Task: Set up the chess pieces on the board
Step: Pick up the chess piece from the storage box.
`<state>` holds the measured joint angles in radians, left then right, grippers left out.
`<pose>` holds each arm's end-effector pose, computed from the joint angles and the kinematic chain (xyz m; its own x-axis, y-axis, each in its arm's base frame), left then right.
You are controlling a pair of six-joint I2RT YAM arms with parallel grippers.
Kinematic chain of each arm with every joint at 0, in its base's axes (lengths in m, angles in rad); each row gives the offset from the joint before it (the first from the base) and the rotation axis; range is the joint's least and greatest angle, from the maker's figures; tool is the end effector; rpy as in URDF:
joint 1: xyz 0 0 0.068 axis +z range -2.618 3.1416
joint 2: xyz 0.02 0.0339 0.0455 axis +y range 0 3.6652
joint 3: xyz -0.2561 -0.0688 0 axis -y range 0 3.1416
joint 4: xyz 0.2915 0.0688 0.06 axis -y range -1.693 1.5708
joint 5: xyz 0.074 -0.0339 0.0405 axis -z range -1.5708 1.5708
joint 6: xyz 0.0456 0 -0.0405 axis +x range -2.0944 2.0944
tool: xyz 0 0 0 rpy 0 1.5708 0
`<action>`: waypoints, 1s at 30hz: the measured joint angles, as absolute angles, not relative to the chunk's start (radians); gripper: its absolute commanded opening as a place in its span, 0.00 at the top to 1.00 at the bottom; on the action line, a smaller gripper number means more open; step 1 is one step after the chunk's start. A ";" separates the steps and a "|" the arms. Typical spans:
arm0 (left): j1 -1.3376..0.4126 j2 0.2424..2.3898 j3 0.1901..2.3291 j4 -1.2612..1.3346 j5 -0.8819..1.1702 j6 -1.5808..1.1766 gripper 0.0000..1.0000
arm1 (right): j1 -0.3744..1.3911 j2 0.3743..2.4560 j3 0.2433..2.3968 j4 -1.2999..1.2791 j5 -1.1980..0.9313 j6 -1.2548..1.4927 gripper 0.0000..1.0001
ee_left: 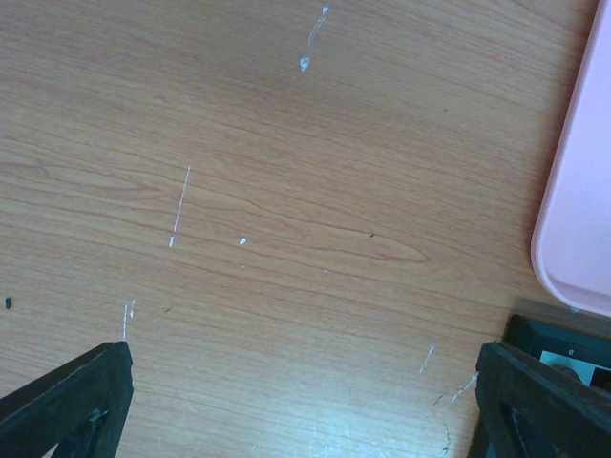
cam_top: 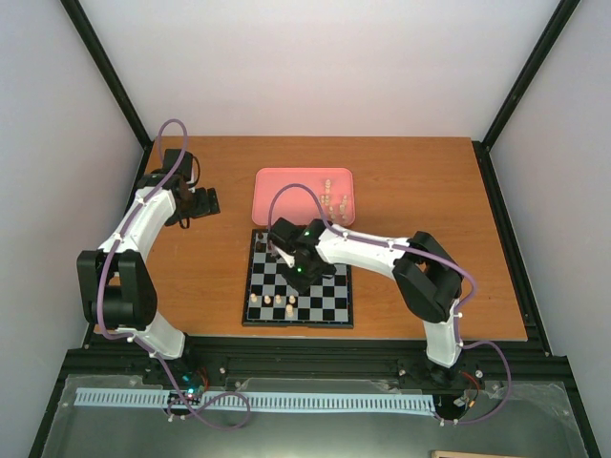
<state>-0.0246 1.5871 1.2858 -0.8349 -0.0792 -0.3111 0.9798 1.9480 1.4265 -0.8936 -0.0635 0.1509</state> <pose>0.3706 -0.0055 0.2320 -0.8606 -0.2841 -0.4228 -0.2859 0.9563 -0.0606 0.2291 0.3466 0.1403 -0.6696 -0.7287 -0.1439 -0.7420 0.6650 0.0853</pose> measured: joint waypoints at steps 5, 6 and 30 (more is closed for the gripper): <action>-0.025 1.587 1.286 -0.835 -0.079 -0.311 0.00 | 0.973 1.944 1.525 -0.933 -0.031 0.151 0.59; -0.025 1.587 1.286 -0.835 -0.079 -0.311 0.00 | 0.970 1.943 1.554 -0.947 -0.028 0.150 0.59; -0.025 1.601 1.286 -0.833 -0.073 -0.311 0.00 | 0.645 2.356 2.234 -1.097 0.027 0.096 0.61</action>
<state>-0.0250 1.6012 1.2858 -0.8333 -0.0734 -0.3111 0.6453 2.3562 2.2345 -1.0966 0.0269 0.0959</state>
